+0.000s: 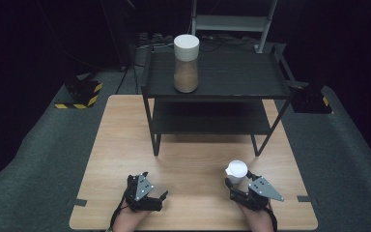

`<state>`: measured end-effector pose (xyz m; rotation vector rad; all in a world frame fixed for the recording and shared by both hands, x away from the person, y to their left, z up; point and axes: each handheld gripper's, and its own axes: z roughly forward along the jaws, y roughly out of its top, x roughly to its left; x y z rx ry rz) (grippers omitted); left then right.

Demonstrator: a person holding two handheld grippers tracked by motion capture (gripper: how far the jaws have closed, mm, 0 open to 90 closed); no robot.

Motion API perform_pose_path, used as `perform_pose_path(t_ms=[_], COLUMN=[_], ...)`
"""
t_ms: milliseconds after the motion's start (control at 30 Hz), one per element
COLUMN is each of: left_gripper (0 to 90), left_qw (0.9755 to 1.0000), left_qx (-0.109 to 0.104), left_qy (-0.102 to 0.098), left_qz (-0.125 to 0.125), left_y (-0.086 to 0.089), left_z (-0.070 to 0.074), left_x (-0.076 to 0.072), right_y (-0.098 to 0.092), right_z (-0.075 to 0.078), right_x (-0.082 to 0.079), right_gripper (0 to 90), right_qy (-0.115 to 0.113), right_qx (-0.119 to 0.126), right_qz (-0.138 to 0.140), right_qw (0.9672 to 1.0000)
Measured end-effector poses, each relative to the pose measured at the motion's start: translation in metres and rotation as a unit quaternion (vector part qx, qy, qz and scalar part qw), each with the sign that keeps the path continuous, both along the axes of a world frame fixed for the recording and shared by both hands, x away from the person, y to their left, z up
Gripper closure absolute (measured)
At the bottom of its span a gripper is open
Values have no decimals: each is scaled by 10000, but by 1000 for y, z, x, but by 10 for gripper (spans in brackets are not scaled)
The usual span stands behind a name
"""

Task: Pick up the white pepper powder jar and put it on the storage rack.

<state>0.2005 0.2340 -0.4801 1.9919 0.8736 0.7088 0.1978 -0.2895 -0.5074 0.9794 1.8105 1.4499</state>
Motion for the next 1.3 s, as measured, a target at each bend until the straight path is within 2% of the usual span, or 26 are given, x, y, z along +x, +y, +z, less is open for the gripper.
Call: perform_pose_path(t_ms=[500, 933, 1300], left_gripper=[9, 9, 9], left_qw=[10000, 10000, 10000], left_qx=[-14, -29, -34], left_qy=[3, 6, 2], left_qz=[-13, -26, -38], left_y=[1, 2, 2], left_z=[0, 0, 0], left_x=[0, 1, 1], right_y=[-7, -8, -13], right_z=[-11, -7, -1], right_x=[3, 2, -6], right_gripper=[299, 303, 304], right_qy=[-143, -121, -341], right_qx=[147, 121, 254], right_qz=[124, 90, 79], right_qw=[9997, 9998, 9991])
